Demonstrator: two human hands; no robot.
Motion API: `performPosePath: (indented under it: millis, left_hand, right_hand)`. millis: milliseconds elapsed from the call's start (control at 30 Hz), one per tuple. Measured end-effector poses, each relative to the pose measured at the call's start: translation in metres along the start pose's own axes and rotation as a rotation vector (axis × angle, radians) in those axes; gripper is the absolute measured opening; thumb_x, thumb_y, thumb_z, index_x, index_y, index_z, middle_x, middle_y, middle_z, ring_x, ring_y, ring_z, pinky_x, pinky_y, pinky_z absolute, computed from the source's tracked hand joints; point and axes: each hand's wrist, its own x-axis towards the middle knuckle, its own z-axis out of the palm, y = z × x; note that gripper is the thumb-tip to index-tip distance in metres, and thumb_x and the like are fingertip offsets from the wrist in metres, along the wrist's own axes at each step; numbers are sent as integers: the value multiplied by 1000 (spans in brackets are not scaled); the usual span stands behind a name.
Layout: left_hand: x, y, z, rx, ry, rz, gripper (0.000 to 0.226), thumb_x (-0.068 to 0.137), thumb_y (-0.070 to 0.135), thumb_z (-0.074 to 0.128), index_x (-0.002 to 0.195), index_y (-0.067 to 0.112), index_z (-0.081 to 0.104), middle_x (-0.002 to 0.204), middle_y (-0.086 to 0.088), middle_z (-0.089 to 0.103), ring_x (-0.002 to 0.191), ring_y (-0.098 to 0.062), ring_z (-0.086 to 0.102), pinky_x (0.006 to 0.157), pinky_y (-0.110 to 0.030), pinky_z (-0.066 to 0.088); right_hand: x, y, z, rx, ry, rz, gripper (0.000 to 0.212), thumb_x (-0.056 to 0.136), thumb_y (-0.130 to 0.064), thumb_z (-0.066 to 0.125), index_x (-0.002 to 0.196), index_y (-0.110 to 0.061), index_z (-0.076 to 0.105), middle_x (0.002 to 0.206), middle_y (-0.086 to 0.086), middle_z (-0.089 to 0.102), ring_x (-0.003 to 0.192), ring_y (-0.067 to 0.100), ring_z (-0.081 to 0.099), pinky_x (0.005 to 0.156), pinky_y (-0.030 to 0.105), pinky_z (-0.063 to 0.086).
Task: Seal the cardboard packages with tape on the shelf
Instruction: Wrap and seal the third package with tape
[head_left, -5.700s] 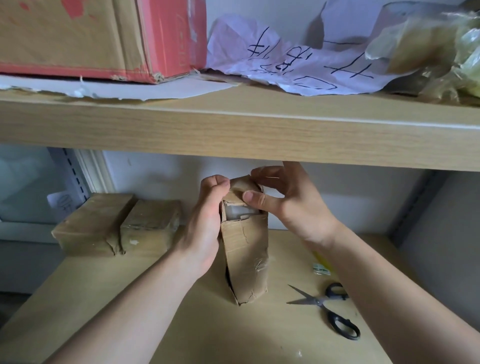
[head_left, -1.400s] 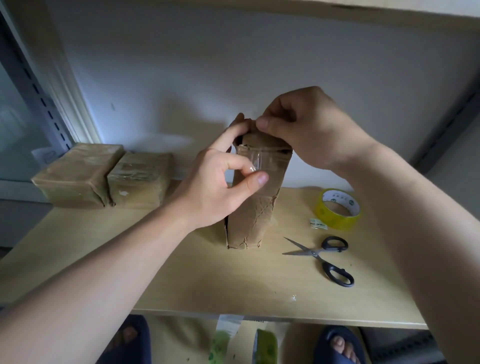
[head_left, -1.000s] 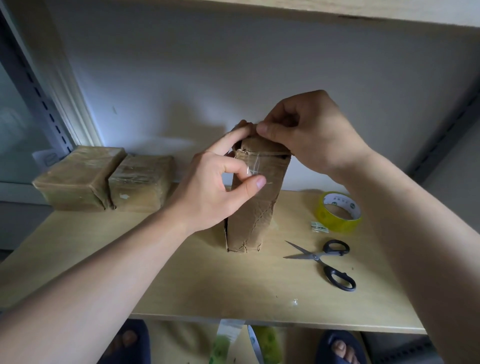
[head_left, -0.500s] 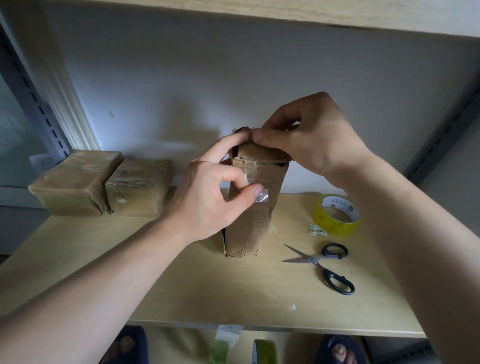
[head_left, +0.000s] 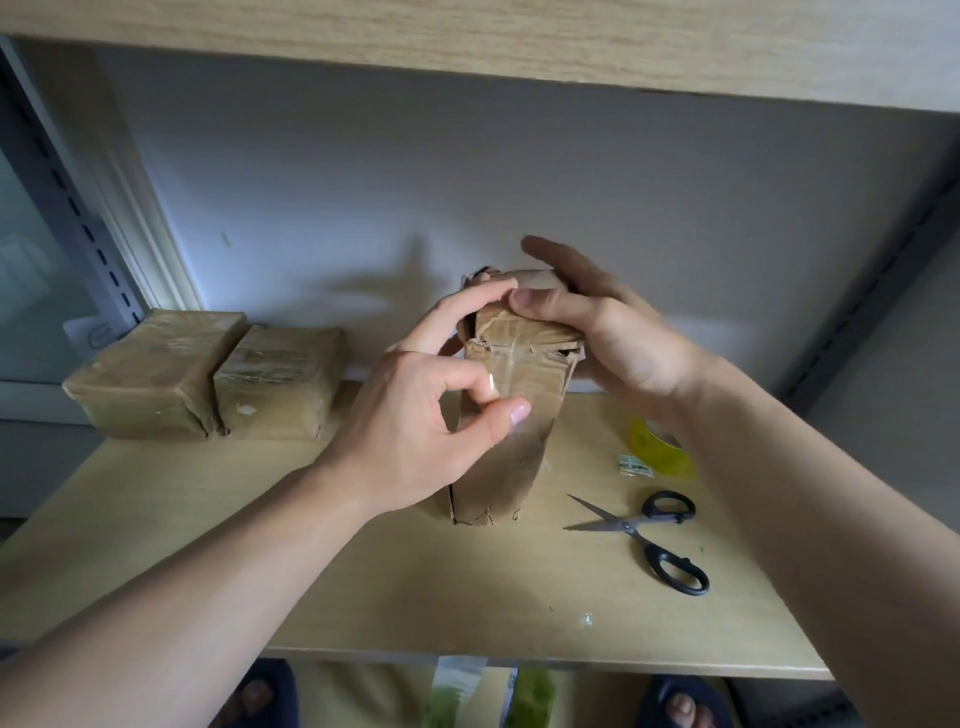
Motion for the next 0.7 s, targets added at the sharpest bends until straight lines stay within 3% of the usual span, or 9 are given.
performPosePath:
  millis: [167, 333, 433, 500, 633, 700]
  left_hand:
    - [-4, 4, 6, 0, 34, -20, 32, 86, 14, 80, 59, 10, 63, 168, -6, 23, 153, -4, 25, 119, -19, 21]
    - [-8, -2, 6, -14, 81, -121, 29, 87, 30, 78, 63, 18, 68, 170, 4, 16, 154, -3, 17, 124, -25, 16]
    - [-10, -6, 9, -142, 41, -243, 26, 83, 43, 75, 69, 21, 72, 164, 13, 28, 148, 5, 27, 121, -46, 32]
    - [-10, -6, 13, -197, 45, -288, 23, 83, 41, 78, 69, 23, 72, 153, 11, 41, 144, 7, 35, 117, -50, 38]
    - [-11, 1, 22, -191, 112, -346, 27, 86, 21, 80, 63, 27, 68, 118, -2, 60, 122, 23, 45, 110, -46, 46]
    - [-11, -1, 23, -151, 145, -339, 30, 85, 25, 81, 59, 25, 66, 109, 11, 63, 115, 14, 56, 100, -37, 51]
  right_hand:
    - [3, 4, -4, 40, 27, -35, 52, 73, -32, 77, 122, -27, 64, 105, -2, 74, 92, 18, 73, 73, 40, 57]
    - [6, 7, -15, 10, 79, -9, 48, 73, -40, 78, 117, -24, 67, 106, -1, 73, 100, 21, 72, 79, 50, 62]
    - [7, 8, -22, 23, 68, 11, 46, 76, -42, 77, 117, -24, 67, 101, -1, 73, 98, 21, 71, 79, 51, 62]
    - [7, 9, -21, 27, 65, 17, 46, 75, -42, 77, 117, -25, 67, 103, 0, 73, 100, 22, 71, 81, 52, 61]
    - [9, 9, -20, 9, 69, 15, 47, 74, -44, 78, 117, -27, 67, 107, -1, 73, 106, 23, 70, 81, 53, 62]
    - [9, 9, -21, 8, 49, 16, 48, 75, -44, 78, 118, -27, 67, 108, 0, 73, 106, 22, 70, 81, 52, 62]
